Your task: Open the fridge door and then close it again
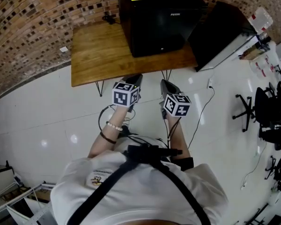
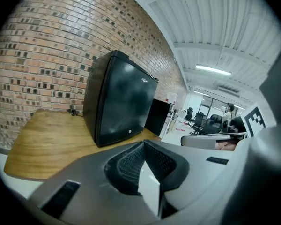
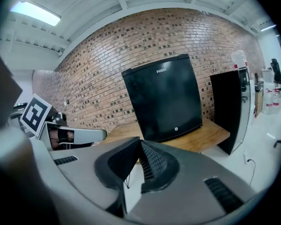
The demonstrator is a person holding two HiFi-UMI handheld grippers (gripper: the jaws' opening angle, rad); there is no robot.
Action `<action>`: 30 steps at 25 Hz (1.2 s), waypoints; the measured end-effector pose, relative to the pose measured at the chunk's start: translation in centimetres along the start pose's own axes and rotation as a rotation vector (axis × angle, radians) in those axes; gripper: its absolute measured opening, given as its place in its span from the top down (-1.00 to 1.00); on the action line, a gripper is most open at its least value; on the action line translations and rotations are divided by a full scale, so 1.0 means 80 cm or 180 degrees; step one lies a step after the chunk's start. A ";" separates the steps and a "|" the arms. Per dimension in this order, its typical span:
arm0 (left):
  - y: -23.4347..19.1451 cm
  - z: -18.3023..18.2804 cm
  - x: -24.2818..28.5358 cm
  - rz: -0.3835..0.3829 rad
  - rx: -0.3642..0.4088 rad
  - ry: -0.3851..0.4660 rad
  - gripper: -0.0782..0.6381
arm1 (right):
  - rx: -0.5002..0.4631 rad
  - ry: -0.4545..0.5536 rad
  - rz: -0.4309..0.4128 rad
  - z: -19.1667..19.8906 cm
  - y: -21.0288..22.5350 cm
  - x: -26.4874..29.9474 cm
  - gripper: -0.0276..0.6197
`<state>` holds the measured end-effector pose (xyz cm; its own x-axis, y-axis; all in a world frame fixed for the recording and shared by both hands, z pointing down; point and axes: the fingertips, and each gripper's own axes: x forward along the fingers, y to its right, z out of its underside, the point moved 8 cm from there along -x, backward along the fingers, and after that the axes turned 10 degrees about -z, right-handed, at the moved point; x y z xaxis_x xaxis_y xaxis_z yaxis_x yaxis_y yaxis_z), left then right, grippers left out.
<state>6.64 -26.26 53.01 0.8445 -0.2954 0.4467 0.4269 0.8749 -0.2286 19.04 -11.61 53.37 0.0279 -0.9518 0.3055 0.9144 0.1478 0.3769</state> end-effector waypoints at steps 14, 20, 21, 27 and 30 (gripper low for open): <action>0.104 0.054 -0.083 -0.1101 -0.0436 0.0274 0.78 | -0.0141 -0.0359 -0.0769 0.012 0.058 -0.084 0.89; 0.059 0.065 -0.116 -0.1236 -0.0655 0.0361 0.78 | -0.0355 -0.0458 -0.1020 0.006 -0.001 -0.033 0.89; 0.053 0.066 -0.117 -0.1245 -0.0660 0.0353 0.78 | -0.0371 -0.0474 -0.1057 0.007 -0.009 -0.026 0.89; 0.054 0.062 -0.114 -0.1346 -0.0667 0.0349 0.78 | -0.0429 -0.0587 -0.1249 0.009 -0.015 -0.009 0.90; 0.065 0.053 -0.099 -0.1382 -0.0677 0.0352 0.78 | -0.0455 -0.0544 -0.1259 -0.008 0.006 -0.016 0.90</action>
<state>0.78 -17.74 51.96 0.5983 -0.6643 0.4481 0.7938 0.5677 -0.2183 19.66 -10.47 52.59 -0.3909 -0.8678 0.3069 0.8883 -0.2682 0.3729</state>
